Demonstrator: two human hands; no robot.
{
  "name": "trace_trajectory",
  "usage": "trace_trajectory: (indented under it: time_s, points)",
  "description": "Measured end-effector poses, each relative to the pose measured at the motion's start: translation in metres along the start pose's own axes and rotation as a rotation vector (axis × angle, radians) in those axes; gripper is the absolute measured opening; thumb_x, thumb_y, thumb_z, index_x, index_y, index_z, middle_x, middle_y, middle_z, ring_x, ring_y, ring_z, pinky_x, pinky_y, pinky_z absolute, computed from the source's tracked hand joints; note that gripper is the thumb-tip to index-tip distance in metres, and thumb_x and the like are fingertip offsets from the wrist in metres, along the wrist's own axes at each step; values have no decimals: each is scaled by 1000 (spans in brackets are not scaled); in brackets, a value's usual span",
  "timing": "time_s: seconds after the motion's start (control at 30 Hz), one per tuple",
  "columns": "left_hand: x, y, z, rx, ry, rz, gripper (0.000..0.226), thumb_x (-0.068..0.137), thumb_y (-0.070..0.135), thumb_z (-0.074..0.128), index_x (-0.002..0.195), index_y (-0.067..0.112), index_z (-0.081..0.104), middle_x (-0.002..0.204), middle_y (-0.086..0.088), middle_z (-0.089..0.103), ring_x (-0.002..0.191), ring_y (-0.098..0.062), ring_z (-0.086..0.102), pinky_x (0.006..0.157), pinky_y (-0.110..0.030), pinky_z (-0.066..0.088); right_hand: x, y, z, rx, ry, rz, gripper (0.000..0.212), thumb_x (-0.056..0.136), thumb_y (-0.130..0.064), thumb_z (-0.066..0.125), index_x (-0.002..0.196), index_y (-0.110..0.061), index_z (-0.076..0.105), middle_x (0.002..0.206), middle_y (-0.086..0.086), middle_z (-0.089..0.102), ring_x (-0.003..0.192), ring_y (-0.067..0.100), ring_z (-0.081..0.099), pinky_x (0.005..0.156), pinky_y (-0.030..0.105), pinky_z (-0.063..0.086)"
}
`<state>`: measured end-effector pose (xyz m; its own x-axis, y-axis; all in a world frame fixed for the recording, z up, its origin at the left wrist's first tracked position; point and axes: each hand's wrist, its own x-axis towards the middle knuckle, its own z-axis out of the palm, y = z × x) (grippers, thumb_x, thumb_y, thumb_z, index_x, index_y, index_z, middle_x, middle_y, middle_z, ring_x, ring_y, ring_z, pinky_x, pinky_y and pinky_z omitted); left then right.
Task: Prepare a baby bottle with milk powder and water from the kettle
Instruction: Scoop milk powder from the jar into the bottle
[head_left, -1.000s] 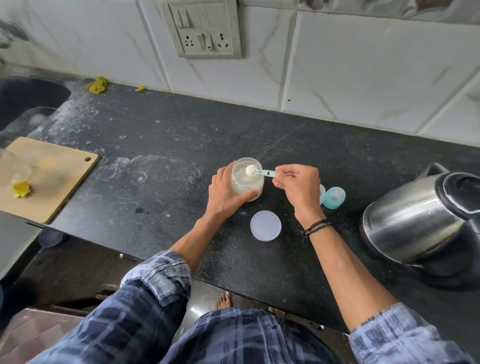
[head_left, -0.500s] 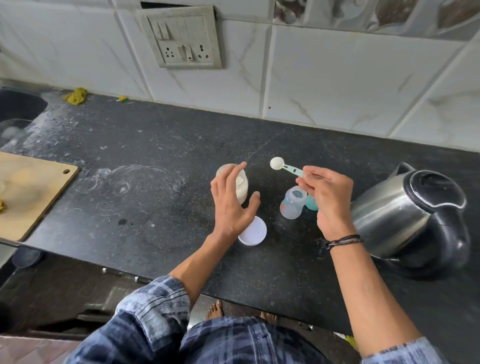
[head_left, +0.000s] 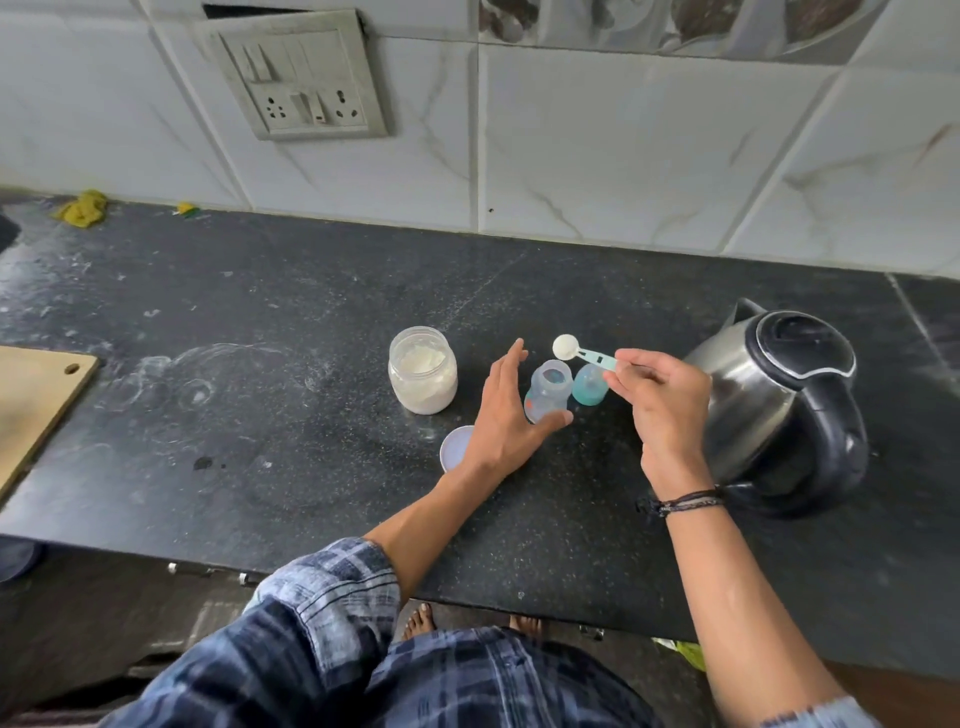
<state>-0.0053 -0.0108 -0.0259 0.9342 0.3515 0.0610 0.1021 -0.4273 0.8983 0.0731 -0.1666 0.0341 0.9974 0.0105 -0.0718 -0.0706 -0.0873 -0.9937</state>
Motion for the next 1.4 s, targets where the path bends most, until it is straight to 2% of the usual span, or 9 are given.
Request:
trace_trajectory:
  time_s: [0.17,0.37,0.53,0.7,0.8,0.9,0.97,1.27,1.4]
  points:
    - [9,2,5,-77,-60,-170,112,79,29,90,163,17,18,158,-2,39,146,-14,36,117,-27,30,-7,7,-5,-127,18,-45,33,84,3,78,89,-30,78,83,-7,78,80,8,74,84,36,63]
    - [16,1,8,-104,-41,-232,94,81,18,86,158,20,33,151,3,51,139,-14,47,118,-33,35,-15,4,-4,-261,28,-143,32,89,-3,74,88,-34,76,81,-20,75,80,1,73,77,23,60]
    - [19,1,9,-71,-10,-206,67,81,17,84,142,22,56,139,6,63,126,-12,56,113,-35,42,-21,1,-3,-411,33,-274,17,94,-8,71,102,-20,79,96,-9,75,80,-5,68,77,28,60]
    - [20,2,10,-74,21,-186,63,79,23,86,137,26,61,133,10,66,120,-8,57,105,-28,41,-24,2,-3,-571,15,-559,15,97,-1,68,107,-4,78,98,7,73,84,24,70,77,42,58]
    - [20,3,10,-80,23,-191,64,79,27,86,137,27,60,135,9,64,123,-10,57,108,-34,44,-25,3,-2,-649,20,-658,15,98,-1,67,107,-4,79,96,6,72,82,25,70,71,30,52]
    - [20,3,11,-73,35,-192,64,78,31,87,136,28,61,135,9,63,124,-10,56,107,-36,45,-25,5,-1,-705,6,-747,16,96,4,68,106,-3,78,96,9,72,80,29,71,61,36,57]
    - [19,2,11,-79,48,-188,62,77,32,87,134,28,63,132,10,64,121,-8,56,103,-32,45,-24,8,-1,-741,-8,-811,18,93,7,70,106,-1,77,96,11,73,79,31,73,56,41,59]
    - [17,2,12,-64,75,-166,58,75,31,88,129,25,67,126,9,65,114,-5,56,92,-17,41,-25,18,-2,-848,-40,-975,25,84,14,75,103,-1,78,89,9,73,67,31,68,54,35,57]
    - [17,2,13,-47,78,-158,60,76,32,89,130,22,66,126,6,66,116,-10,57,99,-30,47,-23,18,-4,-861,-76,-989,26,82,16,75,103,0,78,88,10,73,65,32,66,54,37,59]
